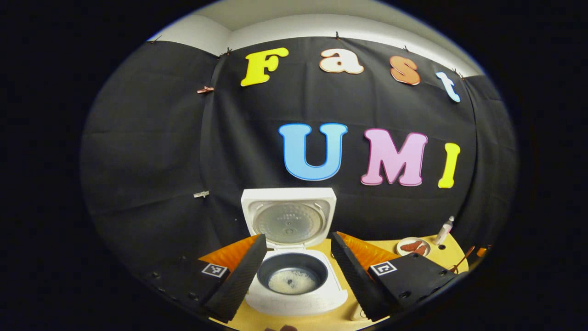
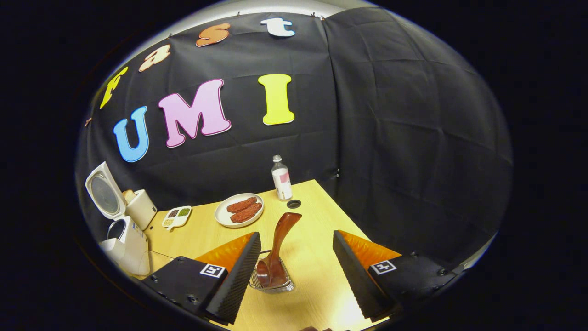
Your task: Close the left gripper, press the button to open the rice cooker; take a wooden spoon from the chopstick holder with the right hand, scoop a spoonful of rice and pour it into the rice cooker, then put the wooden spoon back into the chopstick holder.
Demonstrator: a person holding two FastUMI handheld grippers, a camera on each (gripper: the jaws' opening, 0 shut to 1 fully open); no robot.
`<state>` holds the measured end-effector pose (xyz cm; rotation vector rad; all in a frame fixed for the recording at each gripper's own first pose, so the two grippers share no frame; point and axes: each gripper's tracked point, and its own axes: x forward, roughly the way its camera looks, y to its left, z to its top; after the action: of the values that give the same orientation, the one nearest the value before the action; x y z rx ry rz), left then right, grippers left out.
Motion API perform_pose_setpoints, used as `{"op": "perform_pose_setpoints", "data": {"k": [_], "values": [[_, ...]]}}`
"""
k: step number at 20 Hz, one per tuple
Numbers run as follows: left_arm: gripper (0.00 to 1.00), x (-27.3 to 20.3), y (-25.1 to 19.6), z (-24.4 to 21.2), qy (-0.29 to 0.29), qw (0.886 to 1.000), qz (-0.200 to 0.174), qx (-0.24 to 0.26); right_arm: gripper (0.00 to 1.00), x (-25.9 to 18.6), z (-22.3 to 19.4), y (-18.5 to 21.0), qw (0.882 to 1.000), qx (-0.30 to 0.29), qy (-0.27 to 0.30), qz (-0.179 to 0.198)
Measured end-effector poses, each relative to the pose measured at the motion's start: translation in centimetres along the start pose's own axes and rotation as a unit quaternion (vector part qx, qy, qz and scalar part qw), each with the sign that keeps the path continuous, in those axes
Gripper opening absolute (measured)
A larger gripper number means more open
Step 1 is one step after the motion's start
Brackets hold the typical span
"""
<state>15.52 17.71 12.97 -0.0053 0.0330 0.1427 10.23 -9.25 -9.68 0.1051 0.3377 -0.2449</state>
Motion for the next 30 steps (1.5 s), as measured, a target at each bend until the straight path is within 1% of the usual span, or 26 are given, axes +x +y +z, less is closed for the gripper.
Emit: {"op": "perform_pose_setpoints", "data": {"k": [3, 7, 13, 17, 19, 20, 21, 22, 23, 24, 27, 29, 30], "values": [[0.98, 2.8, 1.5, 2.8, -0.006, 1.000, -0.004, -0.008, 0.98, -1.6, 0.0, 0.7, 1.000, -0.019, -0.002, 0.005], [0.98, 7.0, 2.5, 5.3, -0.006, 1.000, -0.018, -0.019, 0.99, -3.3, -0.1, 1.3, 1.000, -0.029, 0.002, 0.009], [0.98, 14.5, 2.6, 7.2, 0.016, 0.999, -0.043, -0.027, 0.98, -5.4, -0.1, 1.3, 0.999, -0.037, 0.000, 0.000], [0.98, 20.3, 3.0, 6.1, 0.046, 0.997, -0.048, -0.031, 0.99, -6.9, 0.4, 1.3, 0.999, -0.039, -0.008, -0.006], [0.98, 22.9, 3.6, 5.1, 0.061, 0.997, -0.041, -0.024, 0.99, -7.6, 0.5, 1.3, 0.999, -0.046, -0.013, -0.010], [1.00, 24.1, 3.8, 4.6, 0.069, 0.997, -0.040, -0.021, 0.98, -7.9, 0.6, 1.4, 0.999, -0.050, -0.014, -0.010], [0.98, 25.2, 4.0, 4.0, 0.080, 0.996, -0.038, -0.024, 0.99, -8.3, 0.5, 1.5, 0.998, -0.053, -0.014, -0.011], [0.98, 26.1, 3.8, 3.2, 0.093, 0.994, -0.042, -0.028, 0.99, -8.7, 0.6, 1.5, 0.998, -0.057, -0.015, -0.010], [0.95, 26.7, 3.8, 2.6, 0.104, 0.993, -0.040, -0.031, 0.99, -9.0, 0.6, 1.7, 0.998, -0.061, -0.015, -0.010], [0.95, 27.3, 3.6, 2.5, 0.109, 0.993, -0.043, -0.032, 0.99, -9.3, 0.5, 2.0, 0.998, -0.064, -0.016, -0.008], [0.95, 27.9, 3.4, 0.8, 0.143, 0.989, -0.037, -0.006, 0.99, -9.7, 0.1, 2.8, 0.998, -0.064, -0.015, -0.002], [0.96, 27.9, 3.0, 0.2, 0.157, 0.987, -0.039, -0.005, 0.99, -9.7, -0.1, 3.6, 0.998, -0.063, -0.014, 0.005], [0.98, 27.8, 2.9, 0.1, 0.161, 0.986, -0.037, -0.006, 0.98, -9.6, -0.3, 3.9, 0.998, -0.064, -0.014, 0.010]]}}
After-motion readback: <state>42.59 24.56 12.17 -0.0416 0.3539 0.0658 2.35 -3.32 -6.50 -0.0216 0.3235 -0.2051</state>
